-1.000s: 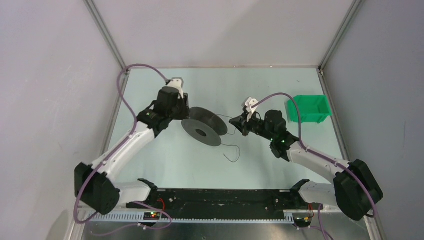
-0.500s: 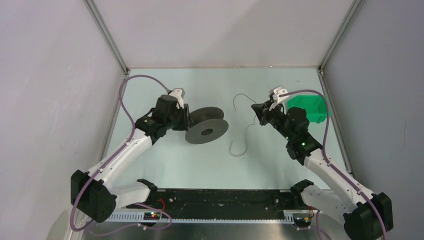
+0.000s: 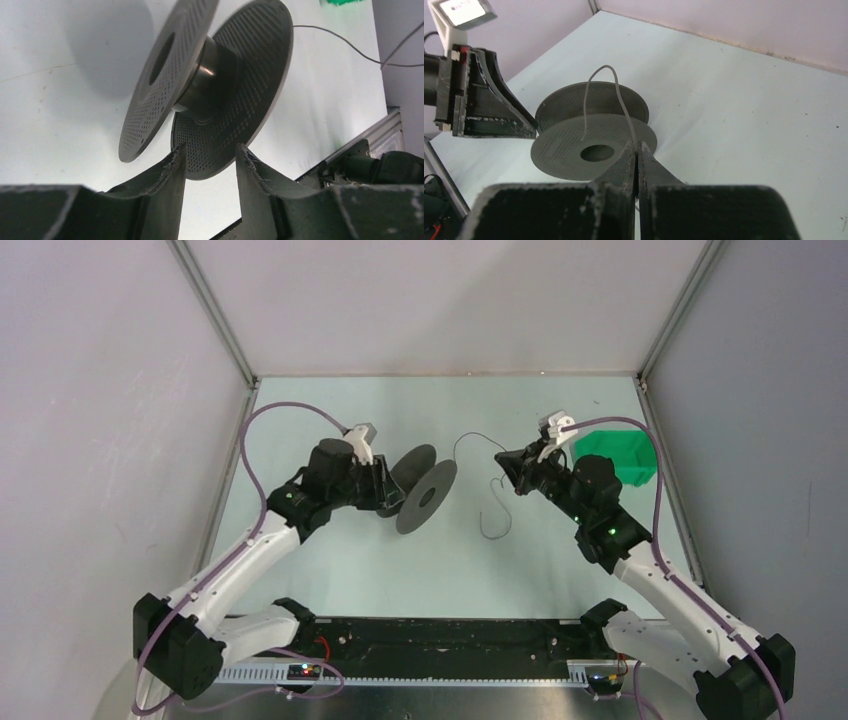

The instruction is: Wrap the cables

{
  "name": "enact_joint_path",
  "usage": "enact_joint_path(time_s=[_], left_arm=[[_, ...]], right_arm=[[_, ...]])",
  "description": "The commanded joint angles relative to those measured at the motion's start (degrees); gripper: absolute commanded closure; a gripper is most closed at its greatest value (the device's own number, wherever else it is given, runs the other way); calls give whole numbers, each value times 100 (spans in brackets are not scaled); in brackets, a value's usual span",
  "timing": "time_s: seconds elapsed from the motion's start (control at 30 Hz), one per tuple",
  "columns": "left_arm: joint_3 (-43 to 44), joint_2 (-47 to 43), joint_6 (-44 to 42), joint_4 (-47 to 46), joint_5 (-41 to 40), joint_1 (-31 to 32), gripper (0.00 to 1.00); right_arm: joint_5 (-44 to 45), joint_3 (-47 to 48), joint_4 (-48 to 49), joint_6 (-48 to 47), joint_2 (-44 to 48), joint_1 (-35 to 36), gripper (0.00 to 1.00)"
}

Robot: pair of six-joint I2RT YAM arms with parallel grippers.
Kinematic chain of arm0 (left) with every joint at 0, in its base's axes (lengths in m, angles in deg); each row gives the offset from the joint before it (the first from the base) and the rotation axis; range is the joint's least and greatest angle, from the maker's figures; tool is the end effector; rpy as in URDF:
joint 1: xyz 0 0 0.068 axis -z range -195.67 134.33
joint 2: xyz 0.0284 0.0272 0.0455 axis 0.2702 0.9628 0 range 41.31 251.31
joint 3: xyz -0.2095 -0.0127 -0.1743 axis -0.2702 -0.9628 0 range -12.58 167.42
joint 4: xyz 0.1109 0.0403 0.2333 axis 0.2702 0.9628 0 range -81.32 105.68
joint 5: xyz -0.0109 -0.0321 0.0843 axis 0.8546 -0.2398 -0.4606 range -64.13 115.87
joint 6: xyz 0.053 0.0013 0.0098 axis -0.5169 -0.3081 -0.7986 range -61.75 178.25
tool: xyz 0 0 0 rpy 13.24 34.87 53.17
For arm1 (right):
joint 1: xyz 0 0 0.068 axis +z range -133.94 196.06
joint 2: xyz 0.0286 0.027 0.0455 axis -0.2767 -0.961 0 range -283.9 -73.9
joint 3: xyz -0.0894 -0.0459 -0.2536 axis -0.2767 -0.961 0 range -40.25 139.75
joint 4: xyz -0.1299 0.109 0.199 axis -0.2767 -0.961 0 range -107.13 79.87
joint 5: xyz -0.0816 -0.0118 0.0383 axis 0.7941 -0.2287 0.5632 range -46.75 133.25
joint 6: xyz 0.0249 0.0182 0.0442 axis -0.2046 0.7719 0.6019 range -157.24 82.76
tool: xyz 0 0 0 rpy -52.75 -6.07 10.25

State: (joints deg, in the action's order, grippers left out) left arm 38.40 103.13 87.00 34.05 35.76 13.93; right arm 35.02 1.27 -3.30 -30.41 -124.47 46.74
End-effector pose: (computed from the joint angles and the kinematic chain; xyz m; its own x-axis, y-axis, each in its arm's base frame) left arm 0.2015 -0.1215 0.2946 -0.7423 -0.1231 -0.6586 0.2854 0.8313 -0.4770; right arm 0.1805 0.1129 0.3339 -0.1078 0.0729 -0.9915 -0.6195 0.7751 0.1243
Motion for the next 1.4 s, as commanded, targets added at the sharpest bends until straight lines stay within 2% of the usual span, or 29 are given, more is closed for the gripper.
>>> enact_joint_path(time_s=[0.0,0.13,0.27,0.4,0.57,0.7,0.8,0.83,0.9,0.93,0.97,1.0,1.13,1.37], left_arm=[[-81,-157,195,-303,349,152,55],[32,-409,31,-339,156,202,52],[428,-651,-356,-318,-1200,192,43],[838,-372,-1123,-339,-1658,183,38],[1206,508,-2017,-489,-1322,94,37],[1392,1023,-2200,-703,-357,73,36],[1401,1339,-2208,-946,-308,80,36],[1412,1492,-2212,-959,-408,80,38],[1464,1678,-2240,-974,-451,85,48],[1479,1735,-2242,-981,-456,83,58],[1497,1740,-2233,-974,-526,85,63],[1500,1711,-2201,-978,-595,83,74],[1381,1324,-2279,-952,-742,174,97],[533,375,-2308,-826,-1513,981,100]], right_arm=[[-34,295,52,180,-23,70,100],[-43,296,263,271,-209,171,100],[57,296,576,225,-408,410,100],[181,296,638,173,-430,584,100],[282,296,591,73,-325,682,100],[331,296,505,-16,-209,689,100],[385,296,382,-78,-153,696,100],[415,296,355,-97,-145,700,100],[428,296,256,-136,-113,699,100],[432,296,191,-146,-83,698,100],[435,291,158,-180,-67,700,100],[436,293,112,-190,-32,702,100],[267,287,51,-204,47,709,100],[254,95,369,56,-42,1239,100]])
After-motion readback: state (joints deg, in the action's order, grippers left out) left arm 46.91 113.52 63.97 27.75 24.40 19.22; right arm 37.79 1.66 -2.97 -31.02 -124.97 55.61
